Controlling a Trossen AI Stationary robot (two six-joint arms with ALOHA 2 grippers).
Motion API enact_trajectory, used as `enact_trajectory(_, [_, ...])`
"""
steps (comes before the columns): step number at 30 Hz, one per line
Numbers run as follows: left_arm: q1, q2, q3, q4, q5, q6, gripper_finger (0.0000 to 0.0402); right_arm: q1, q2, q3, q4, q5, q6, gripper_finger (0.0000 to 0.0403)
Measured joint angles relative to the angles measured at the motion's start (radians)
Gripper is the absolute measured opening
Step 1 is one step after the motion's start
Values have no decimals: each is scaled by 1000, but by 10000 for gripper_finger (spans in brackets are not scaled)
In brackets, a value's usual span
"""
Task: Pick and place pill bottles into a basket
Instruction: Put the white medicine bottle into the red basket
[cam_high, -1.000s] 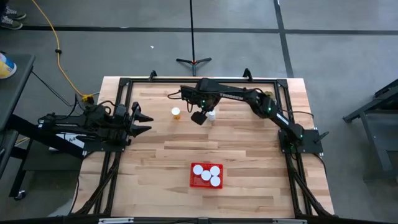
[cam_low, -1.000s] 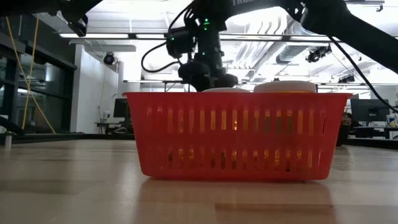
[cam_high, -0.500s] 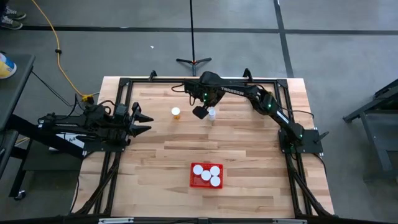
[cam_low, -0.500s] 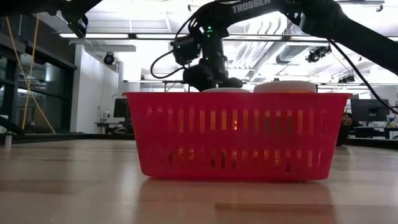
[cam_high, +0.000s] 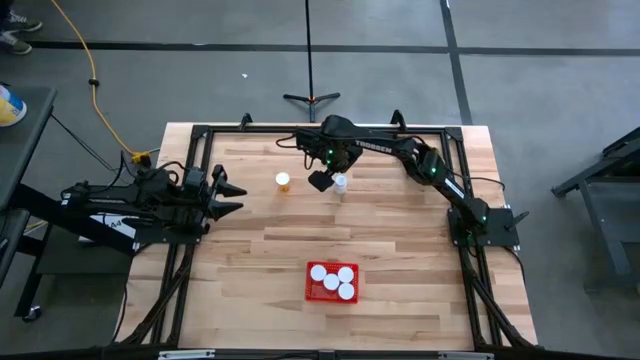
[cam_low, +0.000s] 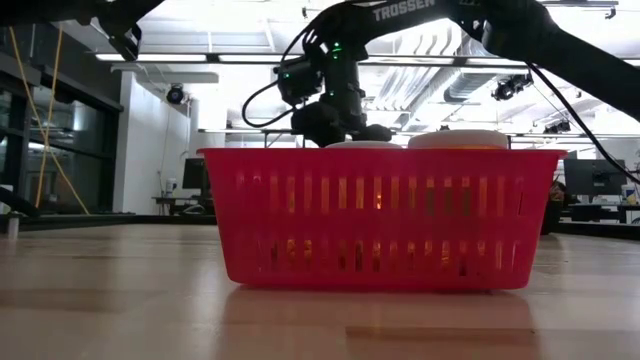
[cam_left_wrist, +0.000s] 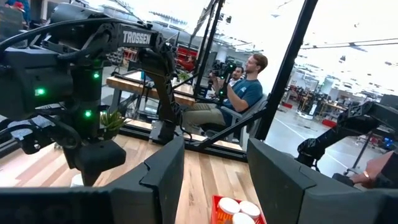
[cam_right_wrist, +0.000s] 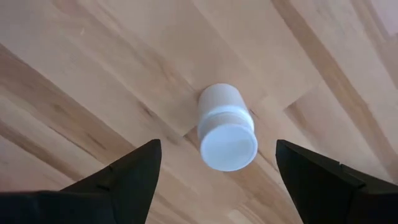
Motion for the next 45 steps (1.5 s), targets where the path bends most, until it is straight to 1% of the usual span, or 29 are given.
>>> enact_trajectory(6, [0, 0, 0, -2, 18, 0, 211, 0, 0, -6, 2, 16, 5, 307])
enact_trajectory(9, [0, 0, 0, -2, 19, 0, 211, 0, 0, -60, 0, 18, 3, 307])
enact_trajectory(13, [0, 0, 0, -2, 19, 0, 211, 10, 2, -147, 0, 14, -39, 307])
enact_trajectory(15, [0, 0, 0, -2, 19, 0, 211, 22, 2, -169, -2, 18, -57, 307])
enact_trajectory(19, [0, 0, 0, -1, 19, 0, 211, 33, 2, -166, 6, 19, -71, 307])
enact_trajectory(25, [0, 0, 0, 0, 18, 0, 211, 19, 2, -156, 89, 26, -72, 307])
enact_trajectory(30, [0, 0, 0, 0, 18, -4, 211, 13, 2, -156, 121, 26, -73, 307])
enact_trajectory(40, [0, 0, 0, -1, 18, -12, 211, 14, 1, -156, 121, 14, -75, 307])
enact_trajectory(45, [0, 0, 0, -1, 18, -12, 211, 14, 1, -156, 121, -12, -75, 307])
